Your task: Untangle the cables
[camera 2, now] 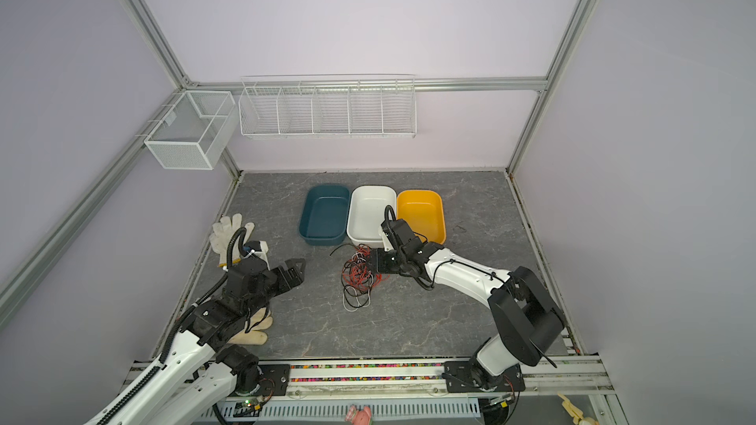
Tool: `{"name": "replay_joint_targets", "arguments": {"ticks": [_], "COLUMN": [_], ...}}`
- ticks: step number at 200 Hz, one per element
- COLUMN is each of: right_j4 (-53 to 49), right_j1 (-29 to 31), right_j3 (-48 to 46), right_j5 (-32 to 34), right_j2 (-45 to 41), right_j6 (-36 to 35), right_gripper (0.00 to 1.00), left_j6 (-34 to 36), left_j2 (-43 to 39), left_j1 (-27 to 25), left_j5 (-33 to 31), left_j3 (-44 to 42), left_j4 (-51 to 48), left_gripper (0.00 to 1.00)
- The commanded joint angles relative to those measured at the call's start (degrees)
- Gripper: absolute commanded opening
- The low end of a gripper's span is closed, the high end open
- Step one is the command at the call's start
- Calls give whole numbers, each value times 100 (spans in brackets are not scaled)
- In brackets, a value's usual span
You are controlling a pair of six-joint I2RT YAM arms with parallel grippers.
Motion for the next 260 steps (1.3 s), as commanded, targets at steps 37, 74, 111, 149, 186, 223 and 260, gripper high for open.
{"name": "replay_joint_targets", "arguments": {"ticks": [37,74,111,149,186,223,260], "right_j4": [141,180,267,282,79,-285,-584], "right_j1": [19,8,11,48,260,658,1070], "right_j3": [135,182,93,-51,4,180,369], "right_j5": [100,22,-78,-237,-320,-70,219], "right_j2": [197,386,305,-111,-525,-890,-1274], "right_j6": [-136,-223,-331,-331,-531,-905,-1225], "right_gripper": [29,18,12,7,7,7,7], "left_j6": [-410,-606,-822,-1006,-1158,-1349,-1437], "left_j2": [448,796,904,990,1257,1530,1944], "left_j1": [-714,-1038,-1189,-1415,-1657,-1922,-2087], "left_j5": [-486,-549,-434,-330,-174,-211,-146], "left_j3": [-53,-119,-228,-192,-10,21,-5], "left_j4": [519,821,1161,1318,1413,1731,2147], "left_gripper": [99,99,99,99,99,99,100]}}
